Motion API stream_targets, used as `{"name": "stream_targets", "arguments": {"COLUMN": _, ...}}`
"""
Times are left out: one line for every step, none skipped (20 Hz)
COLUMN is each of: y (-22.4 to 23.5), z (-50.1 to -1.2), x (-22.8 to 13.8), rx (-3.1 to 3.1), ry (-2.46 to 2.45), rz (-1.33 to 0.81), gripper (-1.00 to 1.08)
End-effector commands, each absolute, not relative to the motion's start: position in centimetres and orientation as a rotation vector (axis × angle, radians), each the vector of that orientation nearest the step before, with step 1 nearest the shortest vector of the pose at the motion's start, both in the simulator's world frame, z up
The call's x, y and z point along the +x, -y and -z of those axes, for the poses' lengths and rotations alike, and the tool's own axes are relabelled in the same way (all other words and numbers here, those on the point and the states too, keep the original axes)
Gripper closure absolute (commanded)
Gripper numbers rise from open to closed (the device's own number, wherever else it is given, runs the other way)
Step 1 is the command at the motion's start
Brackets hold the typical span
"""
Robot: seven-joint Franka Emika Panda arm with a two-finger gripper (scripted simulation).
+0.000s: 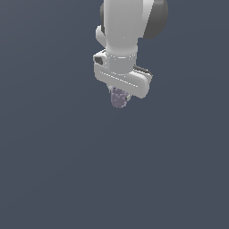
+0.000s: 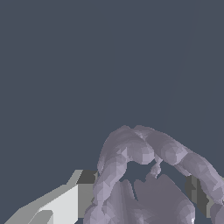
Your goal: Pick up the object and move it to a goal position.
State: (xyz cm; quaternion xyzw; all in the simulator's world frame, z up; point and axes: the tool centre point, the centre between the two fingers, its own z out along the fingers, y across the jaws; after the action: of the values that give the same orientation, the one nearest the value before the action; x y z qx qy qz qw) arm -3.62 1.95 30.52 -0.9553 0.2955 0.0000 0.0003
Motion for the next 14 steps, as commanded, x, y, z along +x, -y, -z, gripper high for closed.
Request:
{"name": "stream_targets", "arguments": {"y": -2.3, "z": -33.4, "x": -4.8, "rx": -3.002, "ry": -0.929, "rz": 0.0, "gripper": 1.08}}
{"name": "stream_targets", "arguments": {"y": -2.5, "z": -34.5, "x": -5.3, "rx": -3.002, "ry": -0.929, "rz": 0.0, "gripper": 1.08}}
{"name": "stream_targets", "arguments": {"y": -2.7, "z": -35.5, "x": -5.7, "rx": -3.002, "ry": -0.929, "rz": 0.0, "gripper": 1.08}}
{"name": "stream_targets", "arguments": {"y": -2.8, "z": -36.6, "x": -6.1, "rx": -3.002, "ry": -0.929, "rz": 0.0, "gripper": 1.08}}
{"name": "stream_targets", "arguments": {"y": -3.0, "z": -37.6, "x": -6.5, "rx": -3.002, "ry": -0.93, "rz": 0.001, "gripper": 1.08}}
{"name": "stream_targets", "arguments": {"y": -3.1, "z": -38.5, "x": -6.9, "rx": -3.002, "ry": -0.93, "rz": 0.001, "gripper": 1.08}}
{"name": "stream_targets", "arguments": {"y": -3.3, "z": -39.5, "x": -7.2, "rx": -3.002, "ry": -0.93, "rz": 0.001, "gripper": 1.08}}
{"name": "stream_targets", "arguments": {"y": -3.4, "z": -40.4, "x": -7.6, "rx": -3.002, "ry": -0.93, "rz": 0.001, "gripper": 1.08}}
{"name": "stream_targets", "arguments": {"y": -3.5, "z": -41.2, "x": -7.9, "rx": -3.002, "ry": -0.93, "rz": 0.001, "gripper": 1.08}}
{"name": "stream_targets", "arguments": {"y": -3.6, "z": -42.0, "x": -8.2, "rx": -3.002, "ry": -0.93, "rz": 0.001, "gripper": 1.08}}
{"name": "stream_targets", "arguments": {"y": -3.8, "z": -42.7, "x": -8.4, "rx": -3.002, "ry": -0.93, "rz": 0.001, "gripper": 1.08}}
{"name": "stream_targets", "arguments": {"y": -3.9, "z": -43.4, "x": -8.7, "rx": -3.002, "ry": -0.93, "rz": 0.001, "gripper": 1.08}}
{"name": "stream_targets", "arguments": {"y": -4.0, "z": -44.0, "x": -8.9, "rx": -3.002, "ry": -0.93, "rz": 0.001, "gripper": 1.08}}
{"name": "stream_targets", "arguments": {"y": -4.1, "z": -44.6, "x": -9.1, "rx": -3.002, "ry": -0.929, "rz": 0.001, "gripper": 1.08}}
